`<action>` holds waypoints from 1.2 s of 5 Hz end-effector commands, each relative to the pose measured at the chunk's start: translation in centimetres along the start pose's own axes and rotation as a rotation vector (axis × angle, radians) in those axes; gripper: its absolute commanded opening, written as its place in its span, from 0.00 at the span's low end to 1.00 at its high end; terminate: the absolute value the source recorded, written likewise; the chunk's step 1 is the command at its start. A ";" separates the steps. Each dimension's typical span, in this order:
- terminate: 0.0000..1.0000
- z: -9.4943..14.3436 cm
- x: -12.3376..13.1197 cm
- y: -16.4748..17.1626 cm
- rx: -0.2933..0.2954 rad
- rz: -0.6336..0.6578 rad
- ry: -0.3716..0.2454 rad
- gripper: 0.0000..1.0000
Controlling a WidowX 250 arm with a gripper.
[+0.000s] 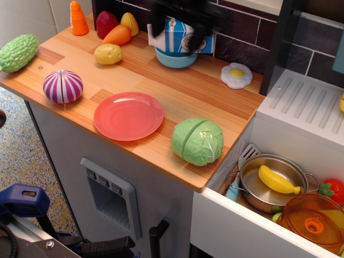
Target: Put potato on plate
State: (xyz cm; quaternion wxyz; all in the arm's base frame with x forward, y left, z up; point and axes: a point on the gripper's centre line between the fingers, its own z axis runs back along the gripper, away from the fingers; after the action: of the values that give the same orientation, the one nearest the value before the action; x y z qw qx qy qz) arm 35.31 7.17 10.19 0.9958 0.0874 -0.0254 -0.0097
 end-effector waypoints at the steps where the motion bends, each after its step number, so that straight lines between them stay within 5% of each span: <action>1: 0.00 -1.0 1.1 6.9 0.049 -0.046 -0.070 1.00; 3: 0.00 -3.1 3.6 11.3 0.035 -0.114 -0.112 1.00; 6: 0.00 -4.8 1.5 12.6 -0.014 -0.138 -0.116 1.00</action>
State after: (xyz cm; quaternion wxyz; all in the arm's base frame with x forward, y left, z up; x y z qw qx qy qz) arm 36.50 20.00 4.22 0.9944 0.0497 -0.0448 -0.0823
